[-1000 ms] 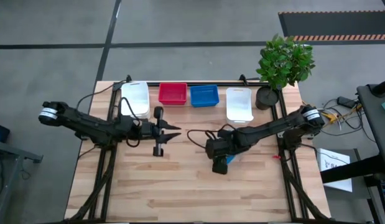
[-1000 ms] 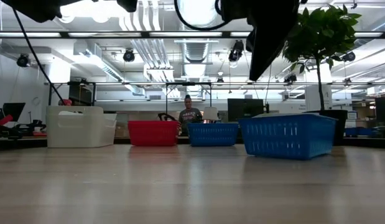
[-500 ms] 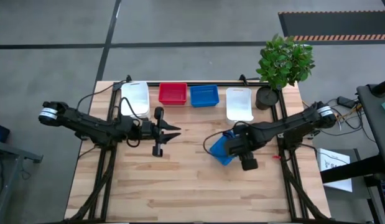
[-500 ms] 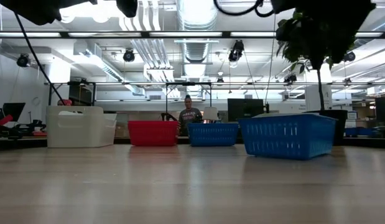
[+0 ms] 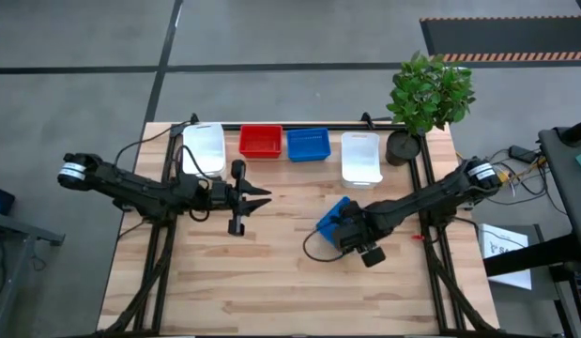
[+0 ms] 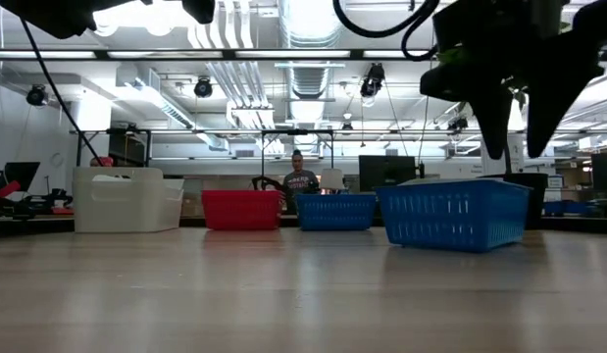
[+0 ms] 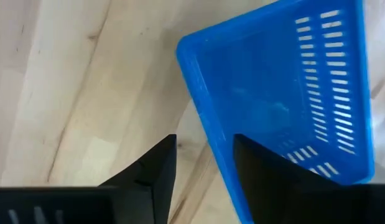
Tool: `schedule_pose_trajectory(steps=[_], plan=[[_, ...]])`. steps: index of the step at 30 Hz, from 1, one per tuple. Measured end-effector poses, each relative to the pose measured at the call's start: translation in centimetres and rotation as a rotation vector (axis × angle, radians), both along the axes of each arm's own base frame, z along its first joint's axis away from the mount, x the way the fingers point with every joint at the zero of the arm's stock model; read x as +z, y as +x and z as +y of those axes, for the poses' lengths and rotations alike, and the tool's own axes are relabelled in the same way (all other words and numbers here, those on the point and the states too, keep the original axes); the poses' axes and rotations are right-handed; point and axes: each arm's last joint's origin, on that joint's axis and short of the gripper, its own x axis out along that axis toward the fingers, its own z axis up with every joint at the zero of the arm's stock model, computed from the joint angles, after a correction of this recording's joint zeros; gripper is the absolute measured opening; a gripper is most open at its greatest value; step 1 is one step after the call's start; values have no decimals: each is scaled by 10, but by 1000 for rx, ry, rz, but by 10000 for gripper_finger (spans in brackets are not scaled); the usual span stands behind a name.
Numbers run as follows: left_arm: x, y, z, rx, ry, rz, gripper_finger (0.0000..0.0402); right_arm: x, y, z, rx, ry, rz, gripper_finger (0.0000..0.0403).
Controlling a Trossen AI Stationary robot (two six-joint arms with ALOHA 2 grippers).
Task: Stack baskets by color
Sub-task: Stack the bottom blue bin on the blue bins
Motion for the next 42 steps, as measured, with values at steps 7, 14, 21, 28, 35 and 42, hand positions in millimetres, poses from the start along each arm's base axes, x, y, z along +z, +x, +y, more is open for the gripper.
schedule_pose_trajectory(steps=[7, 14, 21, 28, 35, 42], plan=[[1, 0, 0, -3, -9, -2, 58, -1, -1, -1, -5, -6, 7, 139], [13, -3, 0, -17, -58, -150, 58, 1, 2, -4, 53, -91, -46, 139], [13, -3, 0, -31, -83, -175, 58, 5, -11, -3, -56, -43, 64, 139], [13, -3, 1, -2, -33, -184, 58, 8, -17, 2, -22, -55, 62, 139], [16, -6, 1, 0, -32, -194, 58, -18, -9, 5, 55, -5, -73, 139], [17, -7, 1, 11, -11, -201, 58, -44, -13, -4, 73, -31, -89, 103]])
